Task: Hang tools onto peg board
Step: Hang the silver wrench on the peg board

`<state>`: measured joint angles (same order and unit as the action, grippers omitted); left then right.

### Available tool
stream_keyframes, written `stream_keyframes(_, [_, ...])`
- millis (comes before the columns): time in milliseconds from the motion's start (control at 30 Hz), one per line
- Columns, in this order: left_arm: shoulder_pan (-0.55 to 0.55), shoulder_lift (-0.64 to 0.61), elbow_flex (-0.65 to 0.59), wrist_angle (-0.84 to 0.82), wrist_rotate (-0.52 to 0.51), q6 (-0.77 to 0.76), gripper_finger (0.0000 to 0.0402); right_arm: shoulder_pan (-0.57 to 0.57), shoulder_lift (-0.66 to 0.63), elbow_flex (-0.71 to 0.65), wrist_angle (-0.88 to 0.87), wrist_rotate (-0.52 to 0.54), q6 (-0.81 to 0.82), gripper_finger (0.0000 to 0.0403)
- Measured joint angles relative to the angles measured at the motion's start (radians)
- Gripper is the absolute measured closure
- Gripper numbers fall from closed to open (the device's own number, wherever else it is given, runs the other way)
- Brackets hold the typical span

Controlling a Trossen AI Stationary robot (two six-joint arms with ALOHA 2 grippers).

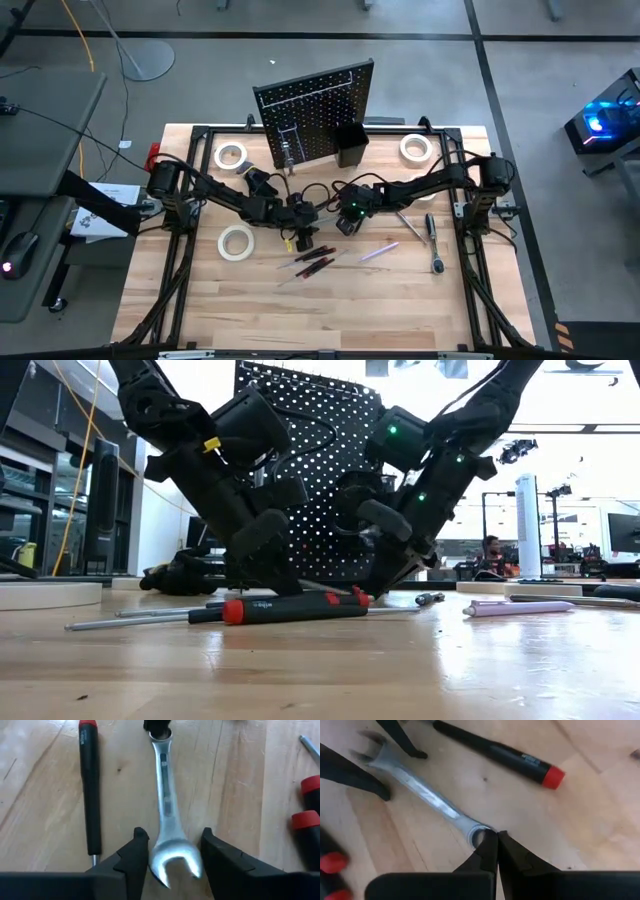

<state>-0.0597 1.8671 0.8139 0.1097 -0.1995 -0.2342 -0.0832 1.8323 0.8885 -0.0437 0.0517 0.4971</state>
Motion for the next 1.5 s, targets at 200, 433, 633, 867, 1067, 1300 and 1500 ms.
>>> stream_keyframes(200, [-0.007,-0.005,-0.002,0.01,-0.001,-0.009,0.0263,0.023,0.066,0.005,0.038,-0.033,0.056,0.0403])
stream_keyframes(433, [-0.008,-0.007,-0.001,-0.041,0.014,0.007,0.0263,0.037,0.071,0.005,0.042,-0.022,0.063,0.0403])
stream_keyframes(633, [-0.008,-0.011,0.002,-0.093,0.035,0.009,0.0279,0.037,0.072,0.002,0.052,-0.02,0.063,0.0403])
stream_keyframes(867, [-0.009,-0.013,0.005,-0.129,0.07,-0.016,0.0321,0.037,0.073,0.001,0.061,-0.02,0.074,0.0403])
stream_keyframes(1067, [-0.01,-0.013,0.005,-0.132,0.084,-0.024,0.0321,0.038,0.055,-0.001,0.063,-0.021,0.059,0.0403])
stream_keyframes(1300, [-0.01,-0.027,0.006,-0.169,0.106,-0.062,0.0321,0.04,-0.021,-0.007,0.011,0.0,0.008,0.0403])
stream_keyframes(1500, [0.0,-0.076,-0.003,-0.206,0.127,-0.086,0.0321,0.04,-0.1,-0.006,-0.037,0.032,-0.047,0.0403])
